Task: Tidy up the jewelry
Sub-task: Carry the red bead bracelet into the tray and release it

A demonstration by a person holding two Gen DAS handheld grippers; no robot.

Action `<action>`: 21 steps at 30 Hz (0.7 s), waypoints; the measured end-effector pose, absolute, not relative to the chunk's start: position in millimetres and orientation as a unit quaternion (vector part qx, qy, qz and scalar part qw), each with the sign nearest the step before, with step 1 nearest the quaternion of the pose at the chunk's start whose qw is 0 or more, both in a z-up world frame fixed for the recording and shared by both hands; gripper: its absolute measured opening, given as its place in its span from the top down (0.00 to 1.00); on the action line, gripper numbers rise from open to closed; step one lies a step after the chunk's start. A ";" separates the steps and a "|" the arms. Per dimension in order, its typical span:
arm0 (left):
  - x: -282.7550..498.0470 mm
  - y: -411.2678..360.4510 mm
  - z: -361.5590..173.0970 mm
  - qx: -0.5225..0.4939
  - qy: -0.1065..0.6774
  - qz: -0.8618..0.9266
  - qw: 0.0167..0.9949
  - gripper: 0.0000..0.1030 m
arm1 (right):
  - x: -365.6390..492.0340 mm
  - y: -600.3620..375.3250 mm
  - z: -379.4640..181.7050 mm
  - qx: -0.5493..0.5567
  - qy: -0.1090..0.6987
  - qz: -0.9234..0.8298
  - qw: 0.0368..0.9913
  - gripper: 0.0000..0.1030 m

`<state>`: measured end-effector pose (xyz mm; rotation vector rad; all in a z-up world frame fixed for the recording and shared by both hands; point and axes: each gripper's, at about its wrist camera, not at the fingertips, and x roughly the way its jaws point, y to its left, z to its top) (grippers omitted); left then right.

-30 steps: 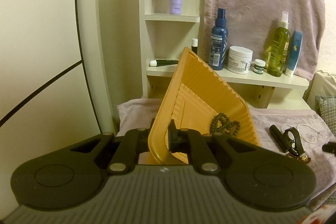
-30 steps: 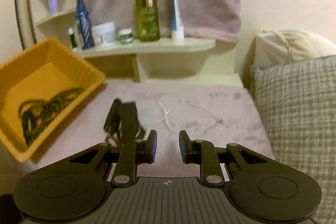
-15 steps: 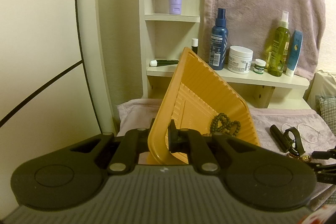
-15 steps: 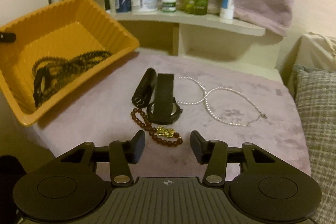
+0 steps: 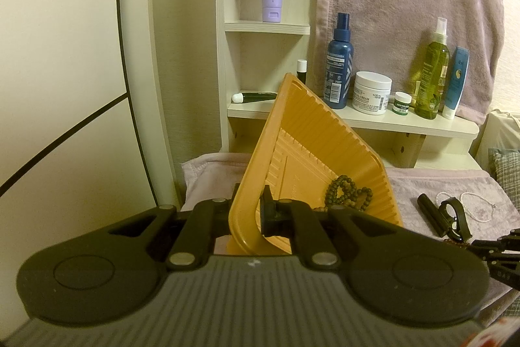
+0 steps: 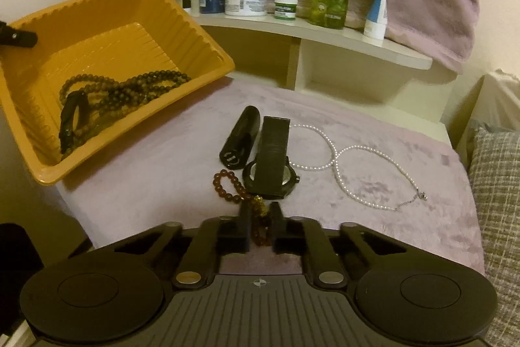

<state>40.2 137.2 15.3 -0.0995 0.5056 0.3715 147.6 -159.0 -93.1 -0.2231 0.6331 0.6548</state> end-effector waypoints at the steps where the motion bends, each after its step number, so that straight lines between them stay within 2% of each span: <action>1: 40.3 137.2 15.3 -0.050 0.249 0.183 0.950 0.93 | 146.3 -158.6 -92.5 -0.109 0.304 0.315 0.892 0.94; 9: 40.1 138.3 15.5 -0.051 0.248 0.182 0.950 0.93 | 137.1 -162.5 -78.3 -0.111 0.287 0.318 0.897 0.94; 21: 40.2 138.3 15.5 -0.052 0.248 0.182 0.950 0.93 | 136.7 -138.3 -10.7 -0.094 0.221 0.363 0.900 0.94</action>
